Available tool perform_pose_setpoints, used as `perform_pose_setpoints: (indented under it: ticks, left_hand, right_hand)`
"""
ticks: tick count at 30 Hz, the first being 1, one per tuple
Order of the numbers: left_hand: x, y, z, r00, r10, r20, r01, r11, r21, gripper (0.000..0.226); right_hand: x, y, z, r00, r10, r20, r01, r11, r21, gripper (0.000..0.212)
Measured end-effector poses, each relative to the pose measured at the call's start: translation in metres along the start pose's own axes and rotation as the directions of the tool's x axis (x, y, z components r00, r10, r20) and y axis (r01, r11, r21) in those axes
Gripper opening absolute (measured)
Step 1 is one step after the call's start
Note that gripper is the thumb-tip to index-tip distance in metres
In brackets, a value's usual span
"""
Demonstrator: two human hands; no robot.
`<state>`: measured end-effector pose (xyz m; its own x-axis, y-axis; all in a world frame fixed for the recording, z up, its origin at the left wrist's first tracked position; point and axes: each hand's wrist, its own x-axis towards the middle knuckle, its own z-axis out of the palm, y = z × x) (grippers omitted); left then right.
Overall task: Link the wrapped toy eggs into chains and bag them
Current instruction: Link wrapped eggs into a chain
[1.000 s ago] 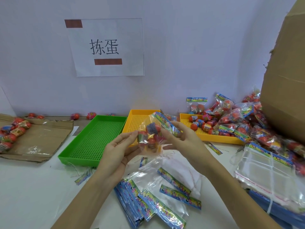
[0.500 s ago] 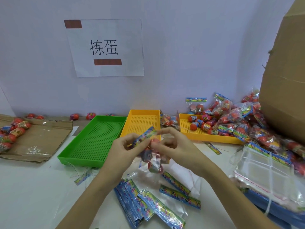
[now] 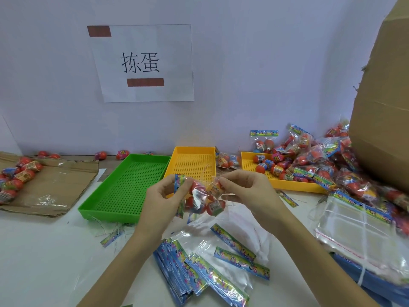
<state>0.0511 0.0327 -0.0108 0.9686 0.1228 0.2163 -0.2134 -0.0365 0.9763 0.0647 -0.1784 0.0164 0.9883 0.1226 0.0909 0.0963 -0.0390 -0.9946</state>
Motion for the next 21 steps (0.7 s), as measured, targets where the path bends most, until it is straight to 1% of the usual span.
perform_pose_setpoints:
  ticks: [1, 3, 6, 9, 11, 13, 15, 16, 17, 19, 21]
  left_hand:
    - [0.0, 0.001, 0.0, 1.0, 0.004, -0.011, -0.004, 0.999, -0.032, 0.031]
    - [-0.001, 0.003, 0.0, 0.999, -0.042, -0.011, 0.04, 0.991, -0.126, 0.021]
    - [-0.004, 0.005, 0.005, 0.997, -0.068, -0.035, 0.06, 0.978, -0.2, 0.018]
    - [-0.007, 0.005, 0.009, 0.995, -0.007, -0.103, -0.01, 0.986, -0.166, 0.019]
    - [-0.008, 0.005, 0.008, 0.99, 0.048, -0.129, -0.066, 0.988, -0.137, 0.018]
    - [-0.008, 0.005, 0.007, 0.989, 0.06, -0.136, -0.079, 0.987, -0.138, 0.019]
    - [-0.007, 0.004, 0.007, 0.989, 0.056, -0.135, -0.074, 0.989, -0.128, 0.019]
    - [-0.006, 0.004, 0.007, 0.99, 0.051, -0.128, -0.068, 0.99, -0.128, 0.018]
    - [-0.006, 0.004, 0.007, 0.992, 0.048, -0.119, -0.063, 0.99, -0.127, 0.017]
    - [-0.006, 0.006, 0.007, 0.994, 0.045, -0.098, -0.057, 0.991, -0.124, 0.018]
    - [-0.006, 0.007, 0.007, 0.996, 0.041, -0.073, -0.05, 0.99, -0.131, 0.021]
  right_hand:
    - [0.0, -0.001, -0.001, 1.0, 0.011, 0.007, -0.012, 1.0, 0.016, 0.01]
    - [0.0, -0.004, -0.003, 0.999, 0.035, 0.018, -0.036, 0.997, 0.071, 0.011]
    - [-0.001, -0.003, 0.001, 0.999, 0.05, -0.012, -0.048, 0.989, 0.141, 0.01]
    - [-0.002, -0.003, 0.007, 0.999, 0.04, -0.02, -0.036, 0.988, 0.147, 0.011]
    - [-0.004, -0.004, 0.009, 0.999, 0.034, 0.028, -0.038, 0.99, 0.132, 0.015]
    - [-0.005, -0.004, 0.011, 0.998, 0.023, 0.063, -0.028, 0.997, 0.076, 0.021]
    - [-0.005, -0.004, 0.011, 0.999, 0.024, 0.049, -0.026, 0.998, 0.051, 0.021]
    - [-0.005, -0.003, 0.009, 0.998, 0.047, 0.041, -0.051, 0.995, 0.088, 0.02]
    - [-0.004, -0.004, 0.007, 0.995, 0.093, 0.046, -0.099, 0.981, 0.164, 0.017]
    - [-0.003, -0.006, 0.001, 0.976, 0.194, 0.099, -0.216, 0.919, 0.328, 0.01]
    - [-0.002, -0.007, -0.003, 0.96, 0.242, 0.141, -0.278, 0.874, 0.399, 0.006]
